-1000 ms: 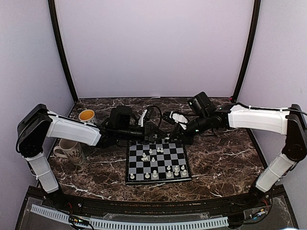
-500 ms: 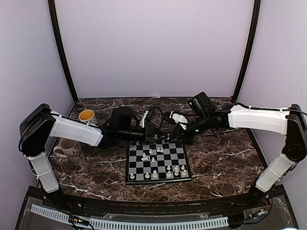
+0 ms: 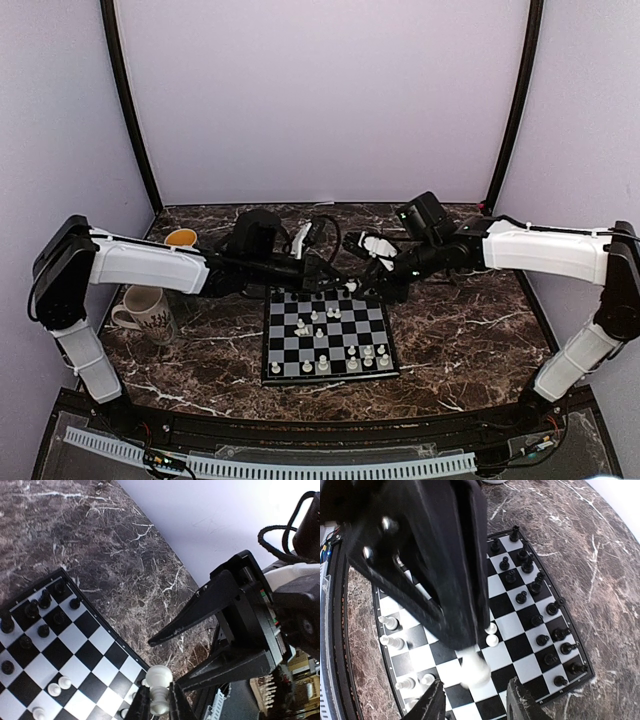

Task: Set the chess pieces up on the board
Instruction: Pass from the right arm to the left, then place the king at e1.

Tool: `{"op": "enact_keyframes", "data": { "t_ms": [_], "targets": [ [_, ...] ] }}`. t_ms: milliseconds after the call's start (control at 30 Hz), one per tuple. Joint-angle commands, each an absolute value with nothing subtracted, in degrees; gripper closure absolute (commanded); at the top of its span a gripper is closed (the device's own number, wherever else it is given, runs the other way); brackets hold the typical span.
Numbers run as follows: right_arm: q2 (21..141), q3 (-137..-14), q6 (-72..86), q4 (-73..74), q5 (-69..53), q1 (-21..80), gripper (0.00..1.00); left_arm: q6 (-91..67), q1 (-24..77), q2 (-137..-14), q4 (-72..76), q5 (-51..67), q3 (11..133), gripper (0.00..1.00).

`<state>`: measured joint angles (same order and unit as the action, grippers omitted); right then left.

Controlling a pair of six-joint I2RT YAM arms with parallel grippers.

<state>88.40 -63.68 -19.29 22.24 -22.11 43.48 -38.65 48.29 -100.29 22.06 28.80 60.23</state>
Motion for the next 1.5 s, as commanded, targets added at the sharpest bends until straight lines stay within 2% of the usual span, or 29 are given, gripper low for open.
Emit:
{"op": "enact_keyframes", "data": {
  "t_ms": [0,300,600,867,1467],
  "targets": [
    [84.3,-62.4,-19.8,19.7,-19.0,42.1,0.56,-25.5,48.6,-91.9,4.4,21.7,65.7,0.9],
    [84.8,-61.7,-18.1,18.1,-18.6,37.8,0.53,-3.3,54.9,-88.4,-19.6,4.9,72.8,0.9],
    [86.0,-61.7,-18.7,17.7,-15.7,37.0,0.53,11.1,66.7,-97.9,-33.6,-2.3,81.9,0.9],
    [86.9,-61.7,-19.4,18.0,-15.4,36.8,0.53,14.2,69.6,-105.9,-35.7,-0.8,85.2,0.89],
    [88.6,-62.3,-20.2,18.8,-17.2,36.8,0.53,15.6,69.6,-112.7,-37.6,1.0,87.4,0.88]
  ]
}}
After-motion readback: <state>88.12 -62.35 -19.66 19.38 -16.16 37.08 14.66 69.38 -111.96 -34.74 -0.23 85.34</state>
